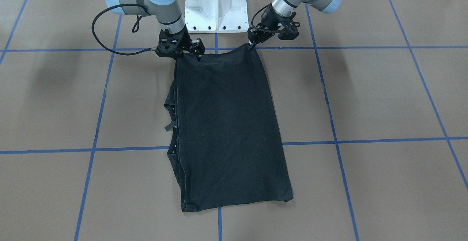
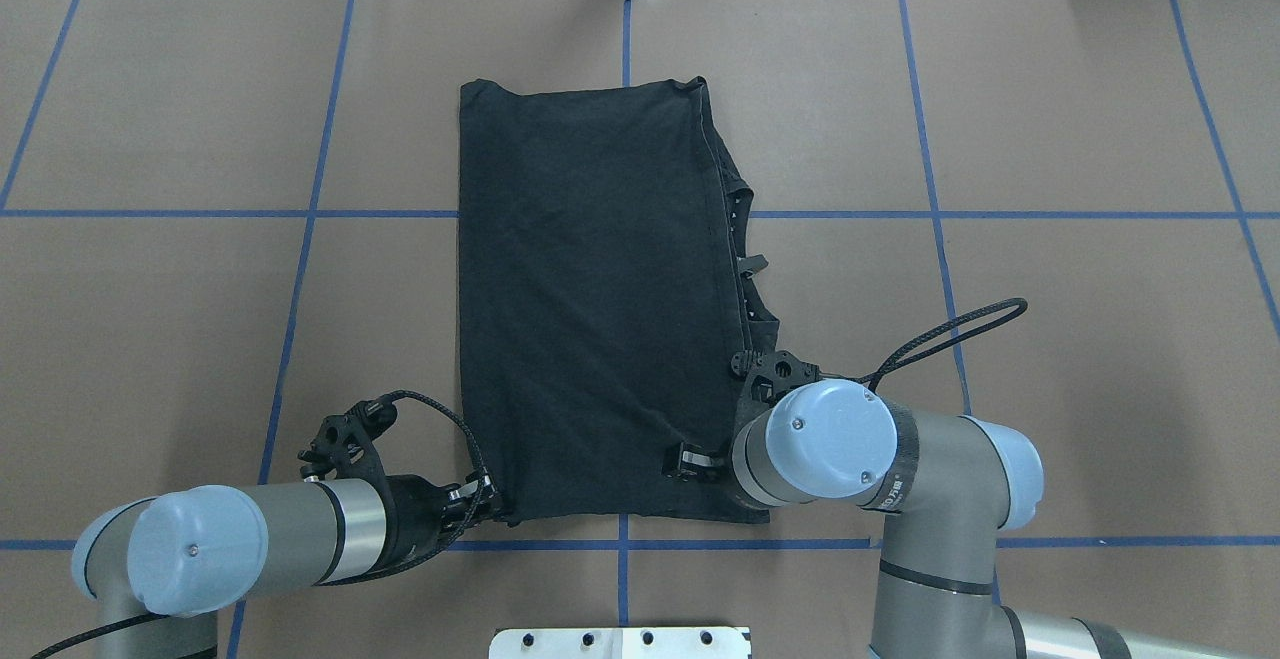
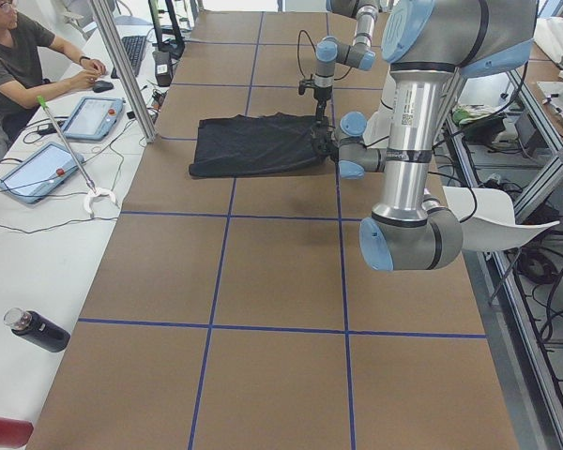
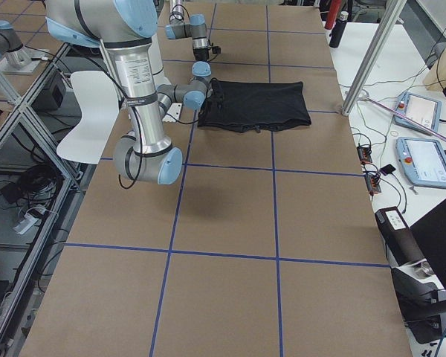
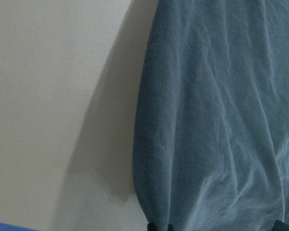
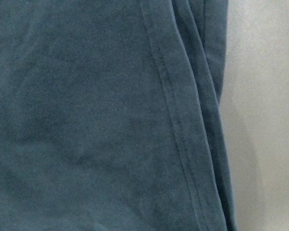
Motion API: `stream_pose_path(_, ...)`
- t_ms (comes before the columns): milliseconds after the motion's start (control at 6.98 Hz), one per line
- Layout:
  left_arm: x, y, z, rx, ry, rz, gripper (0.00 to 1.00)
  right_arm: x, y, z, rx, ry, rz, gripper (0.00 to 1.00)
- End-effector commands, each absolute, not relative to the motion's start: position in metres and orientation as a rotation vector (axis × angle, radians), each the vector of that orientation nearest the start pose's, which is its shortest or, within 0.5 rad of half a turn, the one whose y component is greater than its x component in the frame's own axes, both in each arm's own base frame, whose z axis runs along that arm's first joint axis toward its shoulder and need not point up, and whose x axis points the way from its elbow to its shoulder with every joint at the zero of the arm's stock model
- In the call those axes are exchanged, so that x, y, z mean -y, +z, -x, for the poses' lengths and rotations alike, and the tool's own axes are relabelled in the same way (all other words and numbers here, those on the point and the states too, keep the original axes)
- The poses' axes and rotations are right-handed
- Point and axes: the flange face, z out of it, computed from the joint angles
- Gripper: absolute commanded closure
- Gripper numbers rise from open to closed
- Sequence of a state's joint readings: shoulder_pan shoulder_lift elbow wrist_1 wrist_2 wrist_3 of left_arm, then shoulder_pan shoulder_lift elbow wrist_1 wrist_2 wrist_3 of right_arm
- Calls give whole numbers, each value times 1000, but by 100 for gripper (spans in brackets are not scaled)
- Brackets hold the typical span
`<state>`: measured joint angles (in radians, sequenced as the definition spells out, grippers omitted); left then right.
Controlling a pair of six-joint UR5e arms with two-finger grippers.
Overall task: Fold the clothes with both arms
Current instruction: 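Move the right gripper to the shirt corner nearest the robot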
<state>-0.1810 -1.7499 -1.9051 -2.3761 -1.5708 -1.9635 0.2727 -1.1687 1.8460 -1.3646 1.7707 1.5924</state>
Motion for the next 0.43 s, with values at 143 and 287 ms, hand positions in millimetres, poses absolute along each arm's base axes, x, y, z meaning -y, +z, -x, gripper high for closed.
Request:
stream_pose_path(143, 228, 317, -506, -1326, -487, 141, 100, 274, 295, 558, 891, 186, 78, 0)
stream_pose_path(287, 228, 317, -506, -1326, -487, 141, 100, 273, 294, 559, 890, 190, 80, 0)
